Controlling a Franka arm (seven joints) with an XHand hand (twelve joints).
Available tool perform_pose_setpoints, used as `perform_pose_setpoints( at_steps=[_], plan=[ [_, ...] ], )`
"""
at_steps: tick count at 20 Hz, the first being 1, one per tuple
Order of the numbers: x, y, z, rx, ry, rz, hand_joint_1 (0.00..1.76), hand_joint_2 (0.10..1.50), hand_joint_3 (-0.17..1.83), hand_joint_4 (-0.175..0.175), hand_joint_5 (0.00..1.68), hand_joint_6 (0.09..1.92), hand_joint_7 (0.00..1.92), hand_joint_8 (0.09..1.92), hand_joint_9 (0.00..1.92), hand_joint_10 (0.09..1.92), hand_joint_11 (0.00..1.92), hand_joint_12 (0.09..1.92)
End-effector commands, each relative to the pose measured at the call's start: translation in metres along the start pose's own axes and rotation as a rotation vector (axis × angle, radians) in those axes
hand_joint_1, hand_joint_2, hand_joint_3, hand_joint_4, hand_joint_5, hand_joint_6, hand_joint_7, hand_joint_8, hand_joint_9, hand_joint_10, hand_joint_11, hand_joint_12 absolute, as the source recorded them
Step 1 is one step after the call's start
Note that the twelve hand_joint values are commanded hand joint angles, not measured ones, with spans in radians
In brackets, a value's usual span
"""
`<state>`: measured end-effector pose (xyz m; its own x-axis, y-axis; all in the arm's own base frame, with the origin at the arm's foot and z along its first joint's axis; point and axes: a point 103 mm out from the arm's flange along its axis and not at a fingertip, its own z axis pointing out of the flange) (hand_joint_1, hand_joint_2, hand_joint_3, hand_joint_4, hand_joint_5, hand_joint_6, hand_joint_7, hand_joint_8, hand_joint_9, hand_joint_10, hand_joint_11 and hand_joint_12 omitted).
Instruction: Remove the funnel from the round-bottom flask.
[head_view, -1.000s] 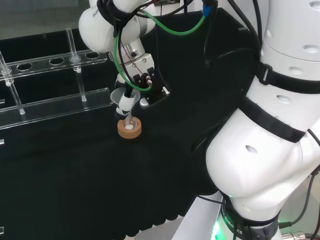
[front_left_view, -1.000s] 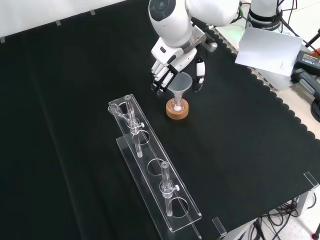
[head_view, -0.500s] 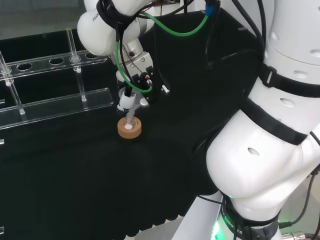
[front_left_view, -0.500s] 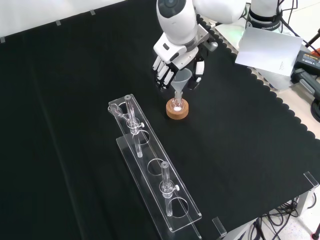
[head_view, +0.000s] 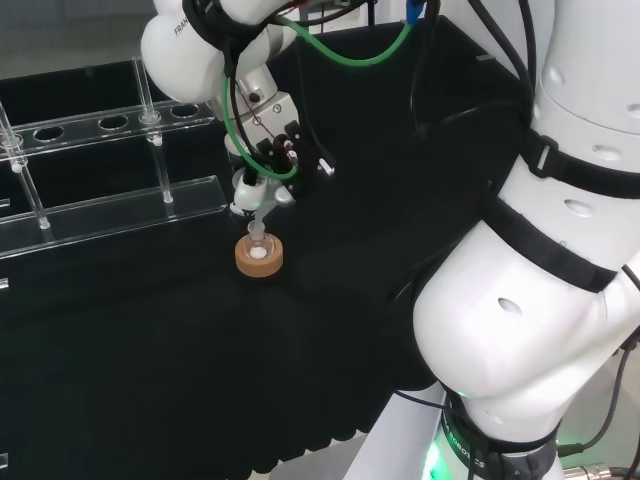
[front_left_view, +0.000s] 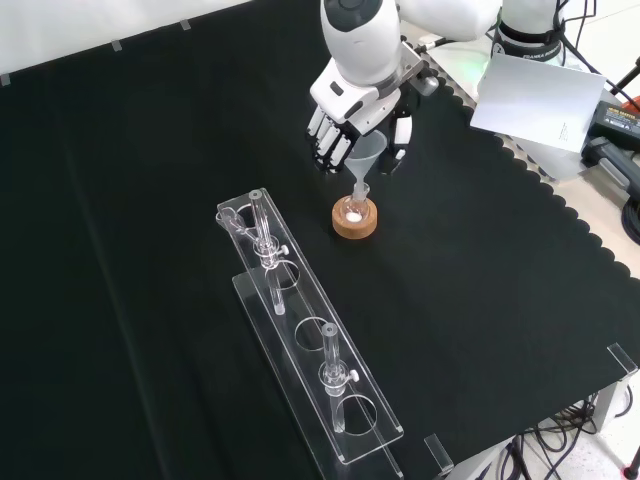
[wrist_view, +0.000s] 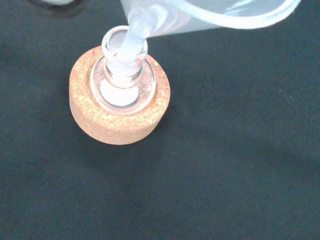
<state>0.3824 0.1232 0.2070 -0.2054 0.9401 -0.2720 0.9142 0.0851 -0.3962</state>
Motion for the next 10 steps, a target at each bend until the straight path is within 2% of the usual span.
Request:
perform_pose_setpoints(
  at_steps=[1, 10],
  plan=[
    [0.004, -0.003, -0.011, 0.012, -0.034, -0.002, 0.83, 0.80, 0.49, -0.012, 0.72, 0.30, 0.56, 0.64, 0.91, 0.43, 0.73, 1.17],
    [0.007, -0.009, -0.035, 0.005, -0.079, 0.008, 0.83, 0.80, 0.49, -0.004, 0.70, 0.44, 0.55, 0.65, 0.92, 0.40, 0.72, 1.16]
  ],
)
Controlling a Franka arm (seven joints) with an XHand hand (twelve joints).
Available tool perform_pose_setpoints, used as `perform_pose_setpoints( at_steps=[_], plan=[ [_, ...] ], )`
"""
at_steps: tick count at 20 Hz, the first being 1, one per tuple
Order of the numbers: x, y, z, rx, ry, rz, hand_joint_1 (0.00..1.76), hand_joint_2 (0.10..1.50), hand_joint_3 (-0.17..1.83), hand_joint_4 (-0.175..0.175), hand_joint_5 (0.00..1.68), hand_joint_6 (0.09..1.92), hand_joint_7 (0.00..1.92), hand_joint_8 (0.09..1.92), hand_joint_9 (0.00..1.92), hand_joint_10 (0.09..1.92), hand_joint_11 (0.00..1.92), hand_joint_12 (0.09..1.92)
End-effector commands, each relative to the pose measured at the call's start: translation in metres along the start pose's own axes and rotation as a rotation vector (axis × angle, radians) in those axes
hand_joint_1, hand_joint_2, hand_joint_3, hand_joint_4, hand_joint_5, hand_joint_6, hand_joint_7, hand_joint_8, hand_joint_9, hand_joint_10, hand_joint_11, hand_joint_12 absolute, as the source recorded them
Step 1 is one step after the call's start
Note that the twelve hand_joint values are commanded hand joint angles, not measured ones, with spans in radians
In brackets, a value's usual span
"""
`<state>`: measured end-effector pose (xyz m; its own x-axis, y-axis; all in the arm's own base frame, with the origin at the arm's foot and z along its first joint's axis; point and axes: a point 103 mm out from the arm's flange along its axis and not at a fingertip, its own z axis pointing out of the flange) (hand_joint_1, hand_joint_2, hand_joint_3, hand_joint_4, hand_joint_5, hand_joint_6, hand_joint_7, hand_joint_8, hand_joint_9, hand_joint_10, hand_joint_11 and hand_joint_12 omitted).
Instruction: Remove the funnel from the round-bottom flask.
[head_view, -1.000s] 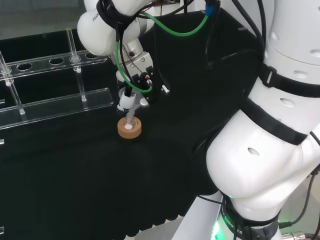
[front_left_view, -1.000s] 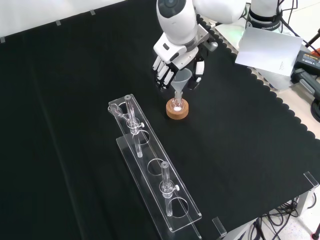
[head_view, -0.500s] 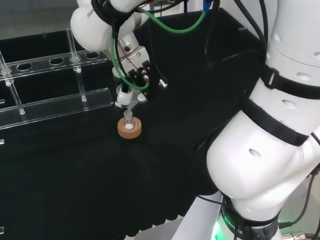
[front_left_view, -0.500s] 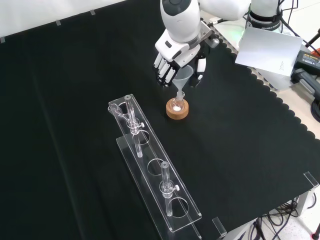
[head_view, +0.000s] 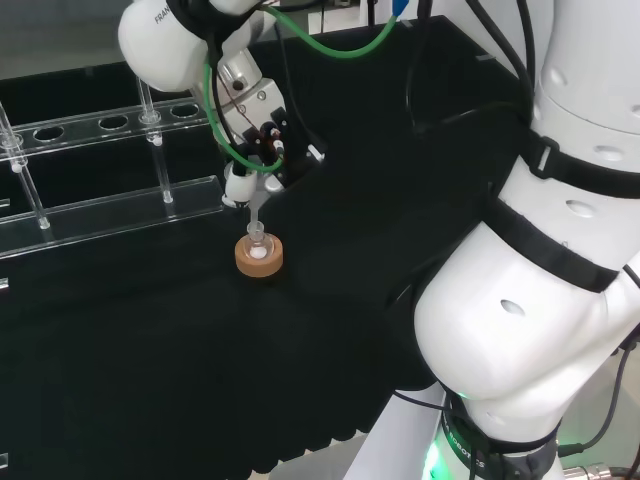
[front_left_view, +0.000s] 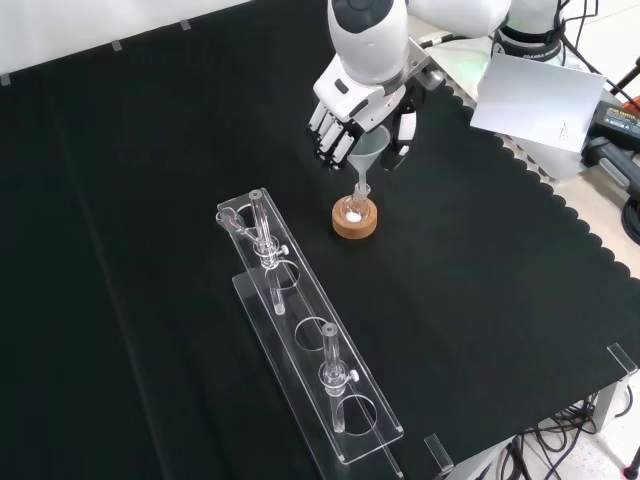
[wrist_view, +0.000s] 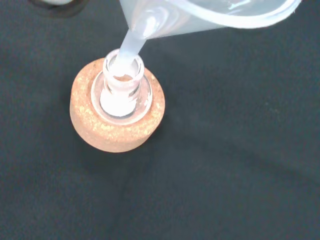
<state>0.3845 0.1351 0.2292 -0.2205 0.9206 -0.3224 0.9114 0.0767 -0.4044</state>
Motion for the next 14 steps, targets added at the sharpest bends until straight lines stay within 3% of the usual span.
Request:
perform_pose_setpoints(
  at_steps=[1, 14],
  plan=[
    [0.001, -0.004, -0.013, -0.007, -0.027, 0.005, 0.83, 0.81, 0.49, -0.004, 0.70, 0.45, 0.55, 0.65, 0.92, 0.40, 0.72, 1.16],
    [-0.010, -0.014, -0.041, -0.026, -0.072, 0.038, 0.84, 0.81, 0.50, 0.006, 0.71, 0.52, 0.55, 0.65, 0.92, 0.40, 0.72, 1.16]
  ],
)
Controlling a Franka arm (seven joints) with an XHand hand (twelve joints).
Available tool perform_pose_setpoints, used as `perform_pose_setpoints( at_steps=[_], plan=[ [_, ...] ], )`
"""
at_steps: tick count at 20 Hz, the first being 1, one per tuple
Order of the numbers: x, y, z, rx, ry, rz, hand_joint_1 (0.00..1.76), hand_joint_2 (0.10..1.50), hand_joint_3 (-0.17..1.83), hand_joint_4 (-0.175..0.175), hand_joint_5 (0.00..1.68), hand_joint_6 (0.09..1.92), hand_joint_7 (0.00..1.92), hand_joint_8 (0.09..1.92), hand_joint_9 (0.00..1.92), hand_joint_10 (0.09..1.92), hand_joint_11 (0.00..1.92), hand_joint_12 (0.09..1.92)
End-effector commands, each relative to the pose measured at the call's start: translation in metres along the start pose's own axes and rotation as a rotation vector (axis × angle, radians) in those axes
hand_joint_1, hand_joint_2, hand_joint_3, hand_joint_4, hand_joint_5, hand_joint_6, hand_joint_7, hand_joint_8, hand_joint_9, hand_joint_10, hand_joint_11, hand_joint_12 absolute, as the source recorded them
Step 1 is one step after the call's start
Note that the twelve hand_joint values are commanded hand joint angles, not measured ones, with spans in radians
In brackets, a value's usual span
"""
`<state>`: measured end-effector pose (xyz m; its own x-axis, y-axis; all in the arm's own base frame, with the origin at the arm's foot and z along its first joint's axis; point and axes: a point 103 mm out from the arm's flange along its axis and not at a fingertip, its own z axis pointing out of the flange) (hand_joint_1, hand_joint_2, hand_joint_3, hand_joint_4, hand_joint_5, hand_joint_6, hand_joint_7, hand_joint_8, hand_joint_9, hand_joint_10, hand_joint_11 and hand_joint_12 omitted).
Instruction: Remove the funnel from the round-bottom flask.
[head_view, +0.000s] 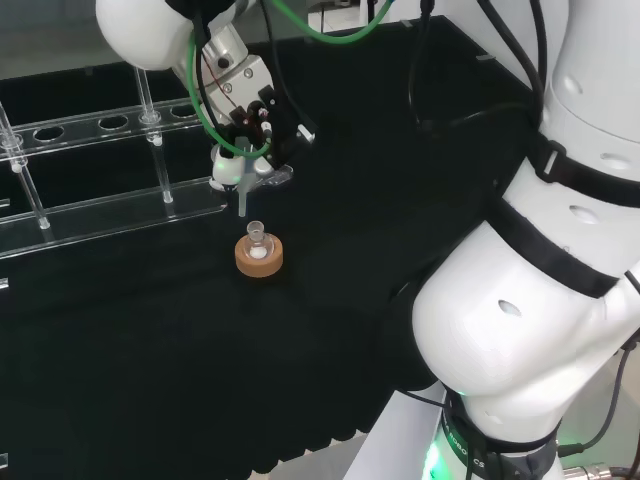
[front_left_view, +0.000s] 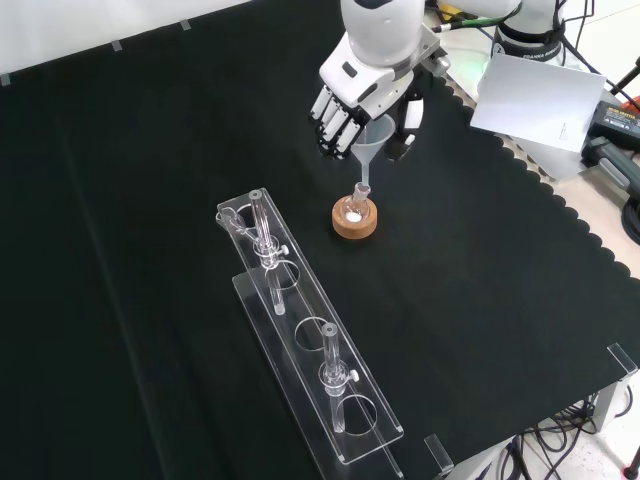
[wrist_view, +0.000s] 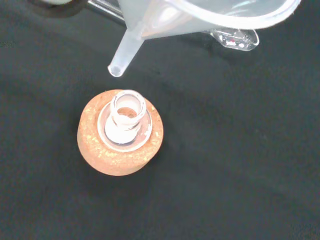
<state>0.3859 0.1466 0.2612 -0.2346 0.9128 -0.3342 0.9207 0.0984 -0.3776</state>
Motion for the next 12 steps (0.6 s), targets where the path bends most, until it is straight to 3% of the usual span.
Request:
perform_pose_setpoints(
  at_steps=[1, 12],
  plan=[
    [-0.011, -0.003, -0.012, 0.007, -0.059, 0.049, 0.84, 0.81, 0.50, 0.006, 0.71, 0.52, 0.55, 0.65, 0.92, 0.40, 0.72, 1.16],
    [-0.031, -0.002, -0.045, -0.029, -0.066, 0.072, 0.84, 0.81, 0.50, 0.008, 0.72, 0.54, 0.55, 0.65, 0.92, 0.40, 0.72, 1.16]
  ],
)
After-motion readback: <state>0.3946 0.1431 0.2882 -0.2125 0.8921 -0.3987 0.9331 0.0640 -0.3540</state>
